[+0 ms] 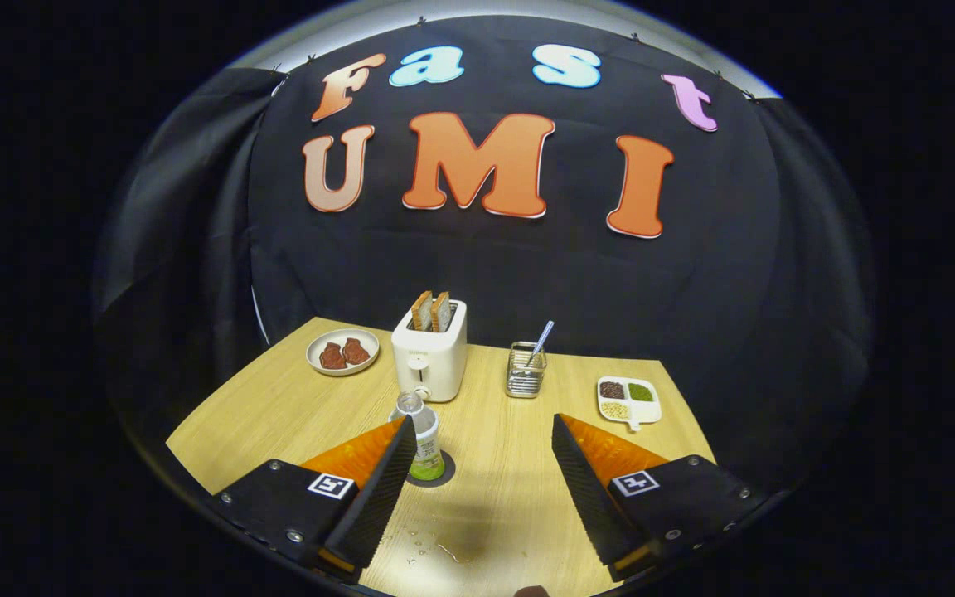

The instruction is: Take the bottle from table, then pour the juice into the cup, finally place the bottle on the coaster

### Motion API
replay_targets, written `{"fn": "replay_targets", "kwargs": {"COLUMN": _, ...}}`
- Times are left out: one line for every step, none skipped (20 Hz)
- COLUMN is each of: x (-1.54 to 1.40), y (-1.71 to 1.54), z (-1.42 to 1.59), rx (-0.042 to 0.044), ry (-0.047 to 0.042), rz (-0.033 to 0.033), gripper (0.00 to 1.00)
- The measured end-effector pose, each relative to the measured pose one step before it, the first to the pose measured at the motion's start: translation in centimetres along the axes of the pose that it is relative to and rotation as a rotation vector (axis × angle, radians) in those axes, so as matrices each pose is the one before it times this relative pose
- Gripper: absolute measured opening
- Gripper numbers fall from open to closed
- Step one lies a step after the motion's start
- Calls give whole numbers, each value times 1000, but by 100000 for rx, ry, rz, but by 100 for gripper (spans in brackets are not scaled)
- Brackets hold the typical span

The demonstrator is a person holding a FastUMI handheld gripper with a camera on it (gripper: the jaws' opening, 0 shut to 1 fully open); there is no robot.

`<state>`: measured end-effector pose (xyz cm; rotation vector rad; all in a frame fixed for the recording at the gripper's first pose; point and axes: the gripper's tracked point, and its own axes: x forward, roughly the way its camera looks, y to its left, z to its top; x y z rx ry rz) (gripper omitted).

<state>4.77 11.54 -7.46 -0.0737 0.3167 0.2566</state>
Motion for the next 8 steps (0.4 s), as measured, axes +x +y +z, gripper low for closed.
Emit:
{"fn": "replay_targets", "kwargs": {"x": -1447, "y": -849, "z": 645, "rx": 747, "ry": -299, "rz": -695, "gripper": 97}}
{"fn": "replay_targets", "kwargs": {"x": -1168, "y": -1036, "z": 1029, "rx": 1281, "ry": -1549, "rz": -1460, "gripper": 97}}
{"fn": "replay_targets", "kwargs": {"x": -1251, "y": -1002, "z": 1112, "rx": 2111, "ry": -2180, "rz": -1244, "gripper": 97}}
{"fn": "replay_targets", "kwargs": {"x": -1266, "y": -908, "z": 1049, "rx": 2501, "ry": -2147, "rz": -1389, "gripper": 97}}
{"fn": "replay_targets", "kwargs": {"x": -1076, "y": -965, "z": 874, "rx": 2108, "ry": -2120, "rz": -1671, "gripper": 97}}
{"fn": "replay_targets", "kwargs": {"x": -861, "y": -967, "z": 767, "rx": 1388, "ry": -2040, "rz": -2073, "gripper": 97}}
{"fn": "replay_targets", "kwargs": {"x": -754, "y": -906, "z": 731, "rx": 700, "ry": -2045, "rz": -1989, "gripper": 97}}
{"fn": "replay_targets", "kwargs": {"x": -762, "y": -808, "z": 507, "rx": -3, "ry": -1755, "rz": -2123, "gripper": 97}}
